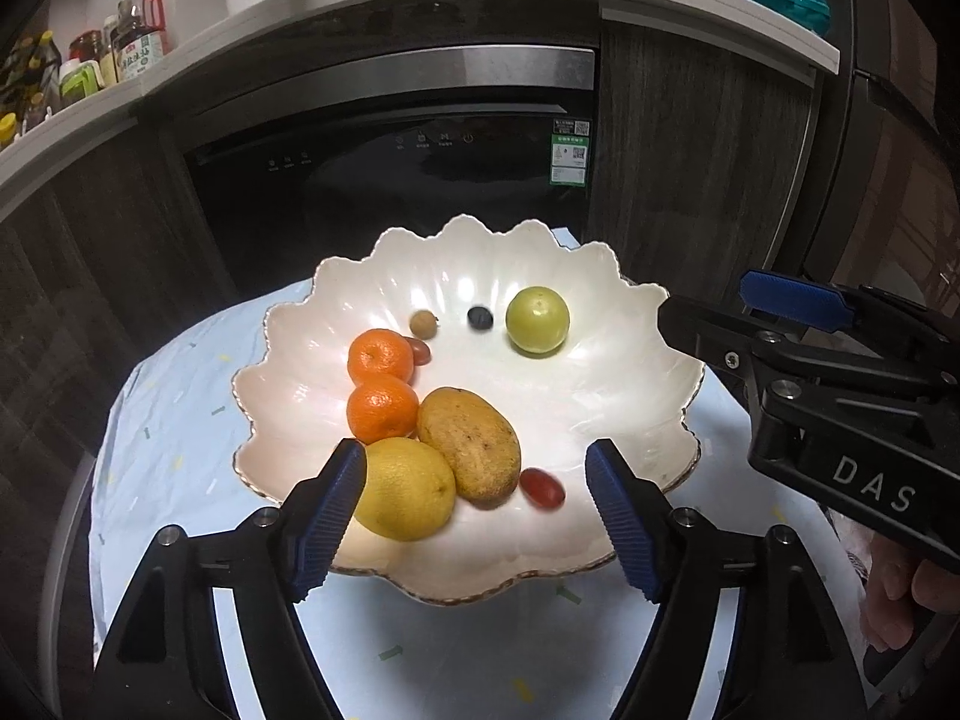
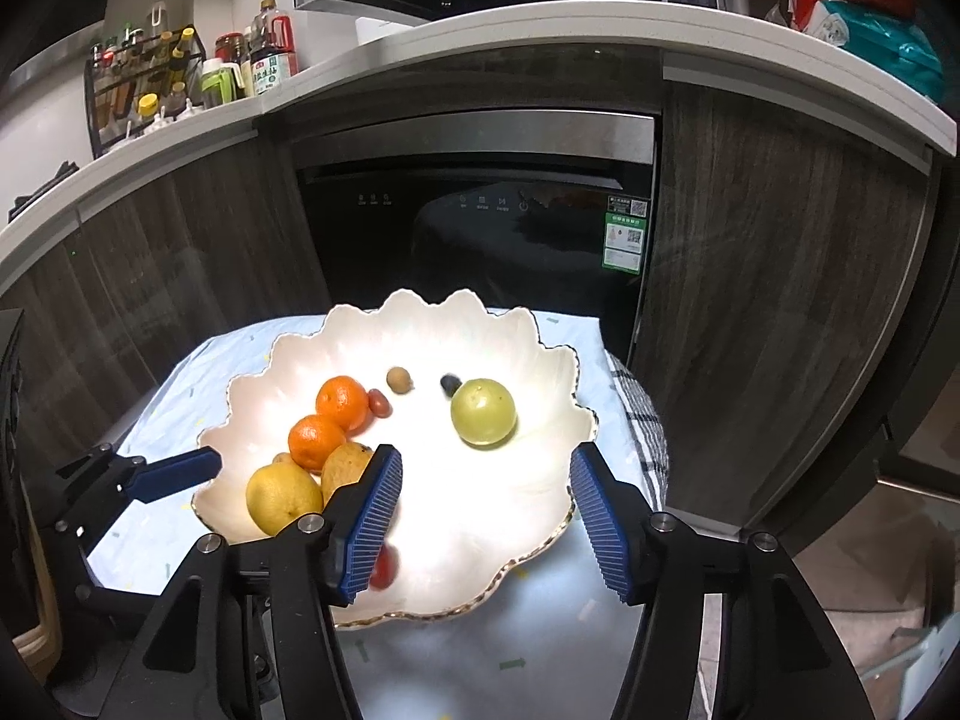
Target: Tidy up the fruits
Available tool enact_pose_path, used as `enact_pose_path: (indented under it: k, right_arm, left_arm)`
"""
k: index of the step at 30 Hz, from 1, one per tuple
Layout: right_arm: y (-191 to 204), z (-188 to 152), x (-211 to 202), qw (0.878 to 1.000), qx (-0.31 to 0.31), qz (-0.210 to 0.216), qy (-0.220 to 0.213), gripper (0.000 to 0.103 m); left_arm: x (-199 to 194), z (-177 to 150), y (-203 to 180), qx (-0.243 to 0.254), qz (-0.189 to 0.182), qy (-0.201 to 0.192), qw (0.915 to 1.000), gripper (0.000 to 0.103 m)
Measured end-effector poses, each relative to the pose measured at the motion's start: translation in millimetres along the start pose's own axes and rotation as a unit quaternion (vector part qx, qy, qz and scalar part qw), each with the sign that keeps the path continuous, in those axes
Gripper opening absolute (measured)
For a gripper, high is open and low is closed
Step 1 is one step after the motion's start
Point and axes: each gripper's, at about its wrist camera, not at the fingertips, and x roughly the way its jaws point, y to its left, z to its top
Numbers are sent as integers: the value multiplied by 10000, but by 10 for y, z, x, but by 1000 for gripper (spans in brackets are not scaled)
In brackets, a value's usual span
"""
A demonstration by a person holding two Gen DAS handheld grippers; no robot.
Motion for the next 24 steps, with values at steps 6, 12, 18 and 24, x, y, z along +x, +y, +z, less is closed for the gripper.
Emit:
enact_pose_path:
  k: [6,12,18,24]
  right_arm:
    - [13,8,-116,10000,13,-71,-58,59]
    - [32,2,-250,9998,49,-133,-122,59]
    - [80,-3,-397,9997,29,-160,-197,59]
    - [138,-28,-544,9995,25,-190,-251,59]
  left_arm:
    - [-116,7,17,-41,62,-81,9999,76]
    - [-257,-9,33,-77,124,-175,9997,76]
    - [-413,-24,54,-103,169,-287,9994,76]
    - [-599,-61,87,-175,239,-394,9988,76]
